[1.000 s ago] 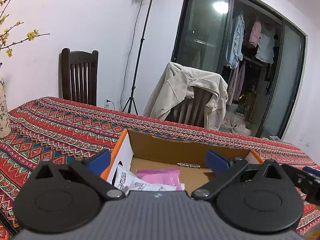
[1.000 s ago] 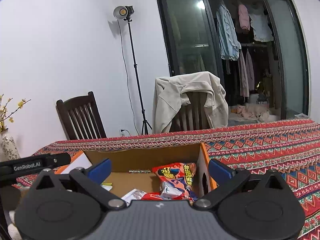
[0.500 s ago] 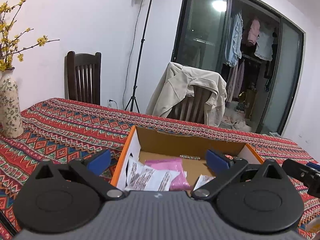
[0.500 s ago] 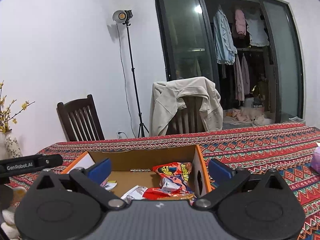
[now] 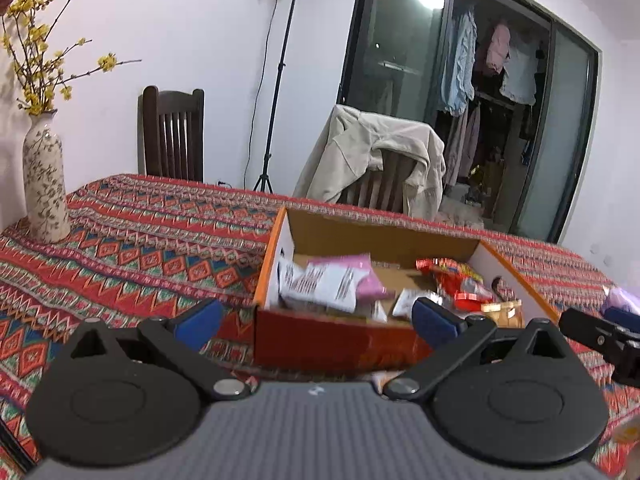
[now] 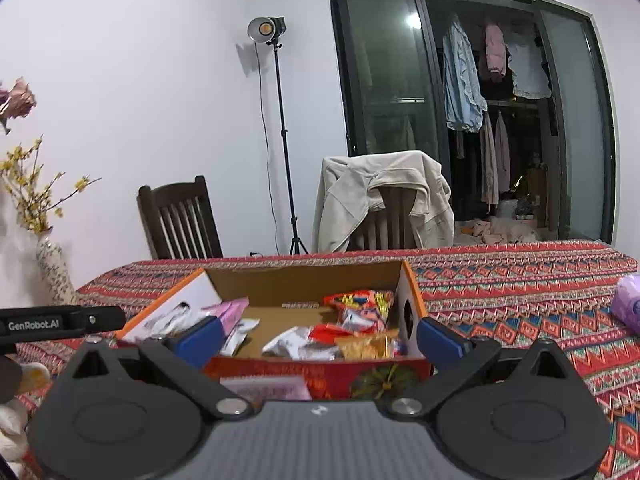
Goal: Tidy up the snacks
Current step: 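Open both tools in the box and withdraw them to the pile, then grasp a pink packet with the right tool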
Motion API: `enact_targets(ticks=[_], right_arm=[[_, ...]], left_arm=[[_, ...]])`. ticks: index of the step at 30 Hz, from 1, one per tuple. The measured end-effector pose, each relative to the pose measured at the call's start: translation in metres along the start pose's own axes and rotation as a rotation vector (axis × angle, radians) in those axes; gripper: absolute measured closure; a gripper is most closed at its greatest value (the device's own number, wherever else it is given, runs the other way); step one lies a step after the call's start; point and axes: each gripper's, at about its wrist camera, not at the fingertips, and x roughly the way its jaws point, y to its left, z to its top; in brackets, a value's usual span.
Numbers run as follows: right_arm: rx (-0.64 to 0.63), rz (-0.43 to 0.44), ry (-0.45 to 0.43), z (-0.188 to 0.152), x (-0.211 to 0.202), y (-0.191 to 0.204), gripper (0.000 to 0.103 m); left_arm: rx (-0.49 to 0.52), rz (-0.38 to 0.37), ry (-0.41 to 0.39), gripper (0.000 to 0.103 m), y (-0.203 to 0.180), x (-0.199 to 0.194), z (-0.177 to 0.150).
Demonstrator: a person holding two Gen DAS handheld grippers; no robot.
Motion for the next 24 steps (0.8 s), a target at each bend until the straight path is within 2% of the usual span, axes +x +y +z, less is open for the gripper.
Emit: enact_targets(ticks=[5, 14, 18, 24], right_arm=[[-0.018, 0.001, 0.019, -0.015, -0.013, 0.002, 0.000], [-0.057, 0.019, 0.112, -0.046, -0.022, 0.001, 0.000], [-0.084, 0.030, 0.136, -0.053, -0.021, 0.003, 0.000], [-0.097, -0.002, 0.163, -0.047, -0.004, 0.007, 0.000]], left_arm=[[0.020, -0.004, 0.024, 0.000, 0.005, -0.012, -0.018], [0.018, 0.012, 0.051, 0.000, 0.026, -0.017, -0.041], [-0.002, 0.008, 0.055, 0.000, 0.033, -0.014, -0.047], [-0.007, -0.003, 0.038, 0.000, 0.035, -0.013, -0.050]])
